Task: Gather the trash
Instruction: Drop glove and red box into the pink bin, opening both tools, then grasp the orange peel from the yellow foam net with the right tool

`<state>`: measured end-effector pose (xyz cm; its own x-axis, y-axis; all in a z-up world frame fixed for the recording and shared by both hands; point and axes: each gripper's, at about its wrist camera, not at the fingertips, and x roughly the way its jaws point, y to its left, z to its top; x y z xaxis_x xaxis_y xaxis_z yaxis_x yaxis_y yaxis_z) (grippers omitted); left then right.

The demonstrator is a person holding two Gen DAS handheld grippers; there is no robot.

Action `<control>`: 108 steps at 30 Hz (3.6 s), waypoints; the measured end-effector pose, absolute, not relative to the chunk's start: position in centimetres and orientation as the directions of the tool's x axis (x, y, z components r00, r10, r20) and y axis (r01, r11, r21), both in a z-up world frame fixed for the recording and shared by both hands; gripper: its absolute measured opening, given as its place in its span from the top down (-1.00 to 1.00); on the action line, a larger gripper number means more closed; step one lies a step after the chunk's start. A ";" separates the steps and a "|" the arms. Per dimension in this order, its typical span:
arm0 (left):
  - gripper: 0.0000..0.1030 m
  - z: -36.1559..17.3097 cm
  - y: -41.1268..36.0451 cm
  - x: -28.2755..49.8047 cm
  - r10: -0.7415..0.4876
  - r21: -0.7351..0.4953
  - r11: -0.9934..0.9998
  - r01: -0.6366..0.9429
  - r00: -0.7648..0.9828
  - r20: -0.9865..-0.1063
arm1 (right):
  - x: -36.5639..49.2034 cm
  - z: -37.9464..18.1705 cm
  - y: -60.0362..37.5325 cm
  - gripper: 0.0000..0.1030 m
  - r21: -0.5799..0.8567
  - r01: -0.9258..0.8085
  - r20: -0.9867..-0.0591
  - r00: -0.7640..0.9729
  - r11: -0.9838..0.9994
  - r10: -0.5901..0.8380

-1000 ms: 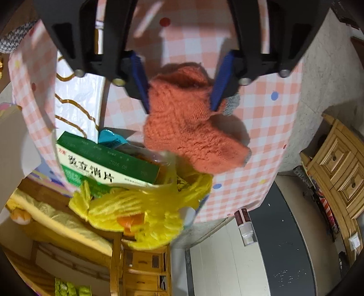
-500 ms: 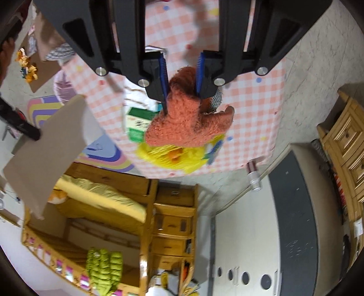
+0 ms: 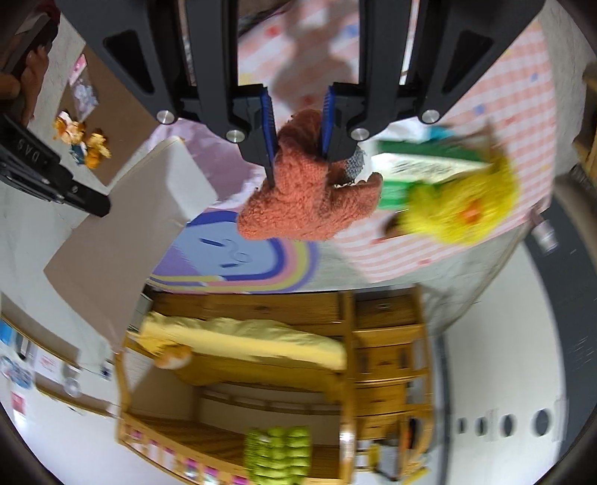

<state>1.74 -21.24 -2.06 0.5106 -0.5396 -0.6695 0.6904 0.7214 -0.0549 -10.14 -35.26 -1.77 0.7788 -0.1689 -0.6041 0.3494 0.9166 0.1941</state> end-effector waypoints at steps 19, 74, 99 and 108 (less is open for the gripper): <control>0.58 -9.7 -37.1 2.1 -0.578 -0.082 0.536 0.840 0.294 -0.762 | -10.5 -10.0 -46.5 0.99 0.190 0.603 -0.716 0.626 0.775 -0.311; -0.51 -4.5 -2.0 10.9 -0.188 -0.024 0.971 0.238 0.699 -0.690 | 3.0 -4.1 -23.5 -0.04 0.123 0.078 -0.706 0.708 0.989 0.032; -0.51 -6.1 3.8 18.7 -0.080 -0.020 0.995 0.096 0.679 -0.730 | 19.3 -6.7 -12.4 0.21 -0.031 -0.163 -0.767 0.637 0.986 0.081; -0.51 -6.7 3.8 17.7 -0.091 -0.025 0.994 0.107 0.668 -0.739 | 17.6 -6.6 -13.3 0.49 -0.049 -0.122 -0.757 0.652 0.991 0.043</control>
<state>17.73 3.81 -6.72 0.6677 -0.0907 -0.7389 0.1069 0.9939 -0.0254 17.56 -13.30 -6.58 0.6524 0.0429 -0.7567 -0.1222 0.9913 -0.0491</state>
